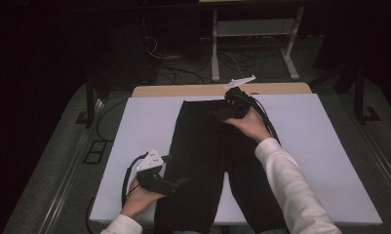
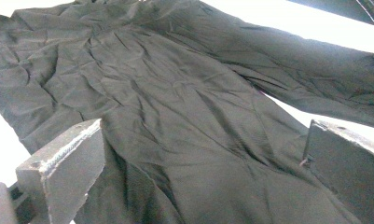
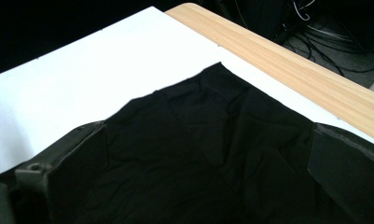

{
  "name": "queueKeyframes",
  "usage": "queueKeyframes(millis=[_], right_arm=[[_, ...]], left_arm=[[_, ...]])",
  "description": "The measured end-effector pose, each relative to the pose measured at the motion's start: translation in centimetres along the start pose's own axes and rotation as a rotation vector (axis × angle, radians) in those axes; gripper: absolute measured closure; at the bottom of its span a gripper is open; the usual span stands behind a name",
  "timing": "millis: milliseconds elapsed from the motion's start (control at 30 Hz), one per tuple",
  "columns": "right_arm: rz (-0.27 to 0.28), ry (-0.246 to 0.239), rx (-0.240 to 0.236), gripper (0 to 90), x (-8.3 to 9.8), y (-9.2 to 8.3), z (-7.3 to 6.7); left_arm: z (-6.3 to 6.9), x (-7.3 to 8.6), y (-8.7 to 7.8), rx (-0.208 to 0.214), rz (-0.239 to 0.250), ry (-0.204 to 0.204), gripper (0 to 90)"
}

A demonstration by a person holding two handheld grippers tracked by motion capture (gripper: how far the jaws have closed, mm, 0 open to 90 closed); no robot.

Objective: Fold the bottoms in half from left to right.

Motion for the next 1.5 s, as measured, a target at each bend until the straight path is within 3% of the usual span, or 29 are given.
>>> queueKeyframes(millis=[1033, 1500], right_arm=[[-0.019, -0.006, -0.03, 0.0, -2.5, 5.7, -1.3], [-0.009, 0.023, -0.028, 0.0, -3.3, 7.9, -0.8]], left_arm=[[0.3, 0.0, -0.2, 0.009, 0.002, -0.004, 0.0], [0.2, 0.0, -0.3, 0.012, 0.012, -0.008, 0.0]])
Point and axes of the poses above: each handheld gripper's, and its own axes: y roughly forward along the jaws, x roughly out of its underside, z roughly to its right, the point moved 8 cm from there along y, roughly forward along the jaws, and after that the axes turned 9 degrees about -x, right-handed, at the moved point
